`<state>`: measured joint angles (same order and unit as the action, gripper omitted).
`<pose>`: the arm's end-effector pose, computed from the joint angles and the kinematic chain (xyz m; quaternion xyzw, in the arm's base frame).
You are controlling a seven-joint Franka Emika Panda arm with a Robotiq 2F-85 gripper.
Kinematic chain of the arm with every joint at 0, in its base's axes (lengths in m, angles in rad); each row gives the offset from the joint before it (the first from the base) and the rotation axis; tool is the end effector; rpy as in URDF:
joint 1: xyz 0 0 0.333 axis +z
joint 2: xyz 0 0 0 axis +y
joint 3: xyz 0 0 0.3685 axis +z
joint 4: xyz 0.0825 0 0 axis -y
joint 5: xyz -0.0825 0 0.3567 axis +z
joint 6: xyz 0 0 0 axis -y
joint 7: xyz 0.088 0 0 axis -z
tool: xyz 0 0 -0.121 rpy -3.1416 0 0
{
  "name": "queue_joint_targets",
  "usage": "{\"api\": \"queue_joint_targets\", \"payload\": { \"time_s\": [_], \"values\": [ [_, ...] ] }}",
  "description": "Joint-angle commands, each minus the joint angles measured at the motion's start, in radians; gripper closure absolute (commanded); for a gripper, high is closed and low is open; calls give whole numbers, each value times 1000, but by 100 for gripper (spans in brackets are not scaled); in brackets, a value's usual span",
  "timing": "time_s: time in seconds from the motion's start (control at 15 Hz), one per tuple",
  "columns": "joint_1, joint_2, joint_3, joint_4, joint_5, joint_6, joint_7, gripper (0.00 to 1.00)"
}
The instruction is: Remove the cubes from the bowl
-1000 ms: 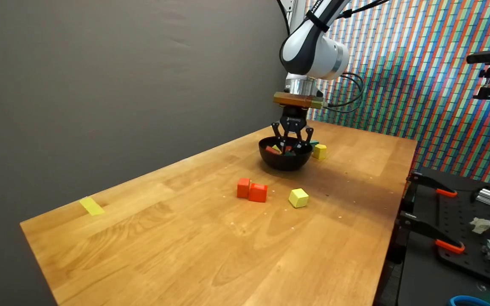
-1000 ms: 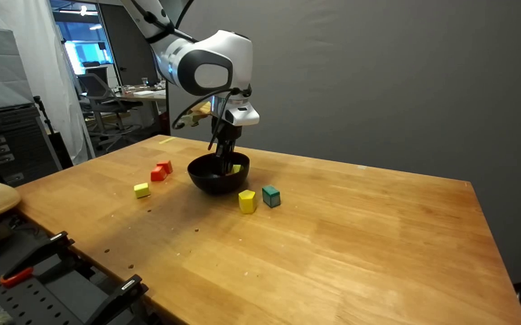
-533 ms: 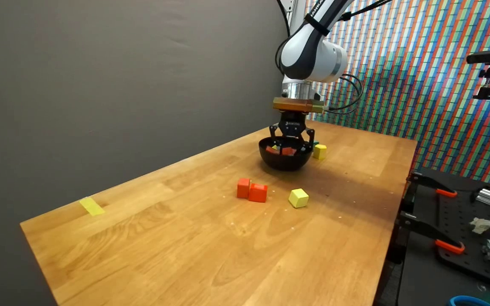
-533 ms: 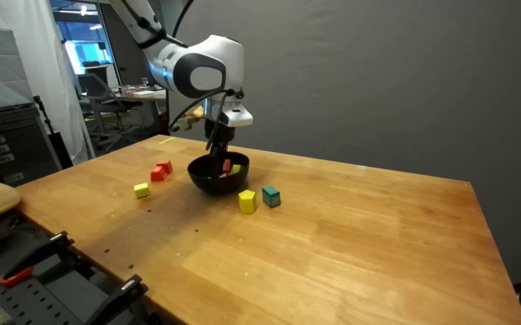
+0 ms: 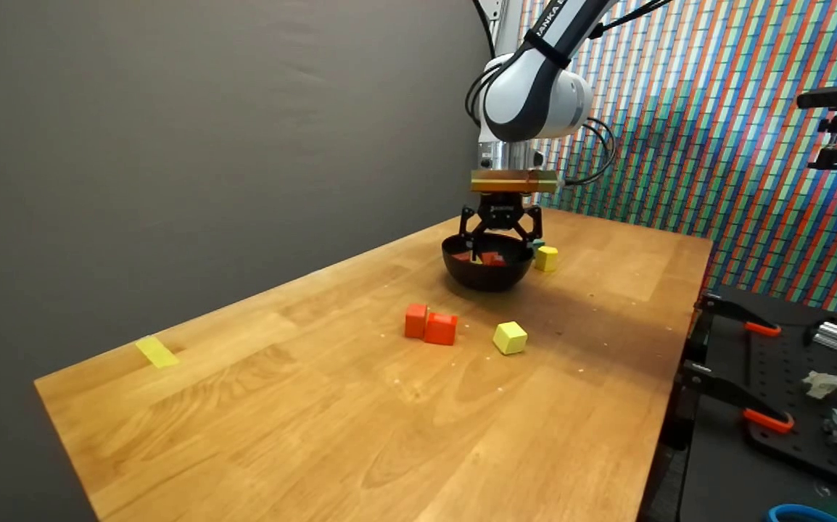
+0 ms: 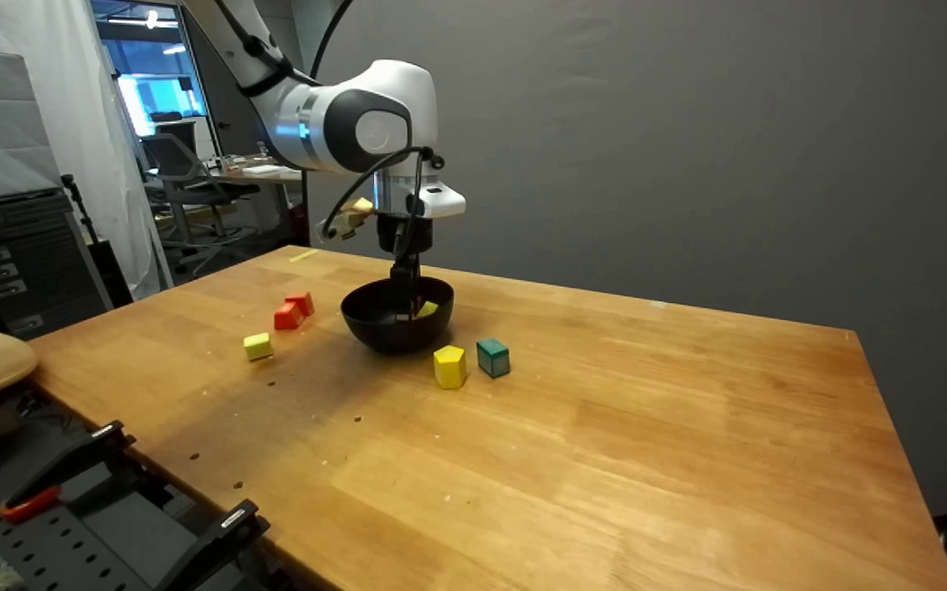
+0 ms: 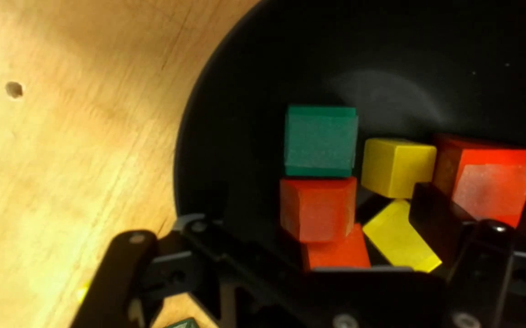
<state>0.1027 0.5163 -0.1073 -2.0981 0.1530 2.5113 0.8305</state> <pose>0.5798 -0.0007 0.2182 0.8877 -0.4576 -0.0506 0.0056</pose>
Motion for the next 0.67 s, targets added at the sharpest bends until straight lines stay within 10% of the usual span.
{"api": "queue_joint_targets", "payload": {
  "time_s": [0.0, 0.6],
  "values": [
    [32, -1, -21, 4, -54, 1, 36, 0],
    [49, 22, 13, 13, -31, 3, 27, 47]
  ]
}}
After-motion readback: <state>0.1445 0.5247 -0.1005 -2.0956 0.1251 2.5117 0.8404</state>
